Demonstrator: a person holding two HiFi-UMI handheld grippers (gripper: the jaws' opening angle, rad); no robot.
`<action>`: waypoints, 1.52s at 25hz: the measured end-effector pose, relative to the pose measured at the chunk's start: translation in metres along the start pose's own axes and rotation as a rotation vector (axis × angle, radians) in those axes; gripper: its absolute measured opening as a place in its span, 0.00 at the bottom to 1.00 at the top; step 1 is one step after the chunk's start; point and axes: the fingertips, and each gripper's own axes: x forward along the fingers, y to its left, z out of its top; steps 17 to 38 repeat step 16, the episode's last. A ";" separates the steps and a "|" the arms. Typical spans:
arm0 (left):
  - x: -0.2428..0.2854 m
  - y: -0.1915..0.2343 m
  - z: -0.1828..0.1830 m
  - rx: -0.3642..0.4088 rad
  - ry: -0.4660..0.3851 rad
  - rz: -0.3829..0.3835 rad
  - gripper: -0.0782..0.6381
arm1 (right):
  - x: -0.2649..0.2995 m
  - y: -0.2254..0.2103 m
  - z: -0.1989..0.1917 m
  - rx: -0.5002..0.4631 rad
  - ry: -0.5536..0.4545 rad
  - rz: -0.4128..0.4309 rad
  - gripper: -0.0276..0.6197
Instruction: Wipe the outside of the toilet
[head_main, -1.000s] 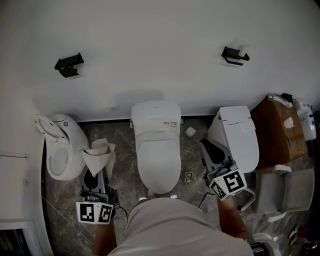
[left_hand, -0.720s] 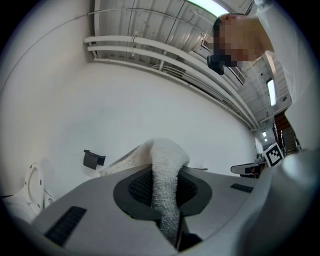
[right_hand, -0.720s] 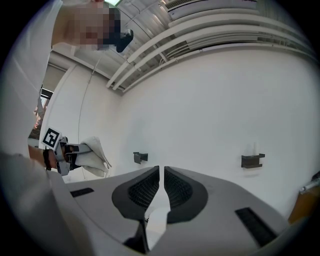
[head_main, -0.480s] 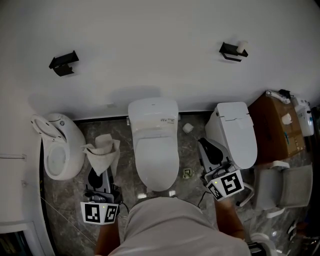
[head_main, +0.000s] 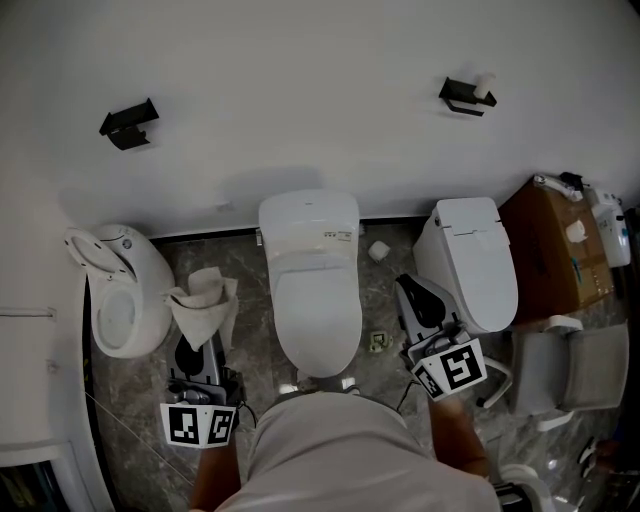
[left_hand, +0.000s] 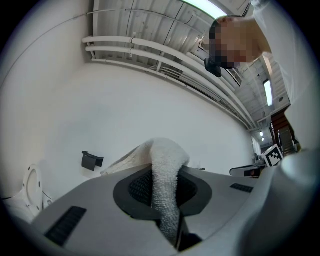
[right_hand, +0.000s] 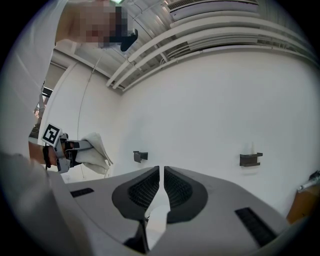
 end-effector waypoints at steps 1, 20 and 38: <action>-0.002 0.001 0.001 0.001 -0.001 0.002 0.19 | 0.000 0.002 0.001 0.000 -0.002 0.002 0.12; -0.030 0.002 0.004 -0.012 0.003 0.016 0.19 | -0.017 0.019 -0.001 -0.005 -0.001 -0.004 0.12; -0.030 0.002 0.004 -0.012 0.003 0.016 0.19 | -0.017 0.019 -0.001 -0.005 -0.001 -0.004 0.12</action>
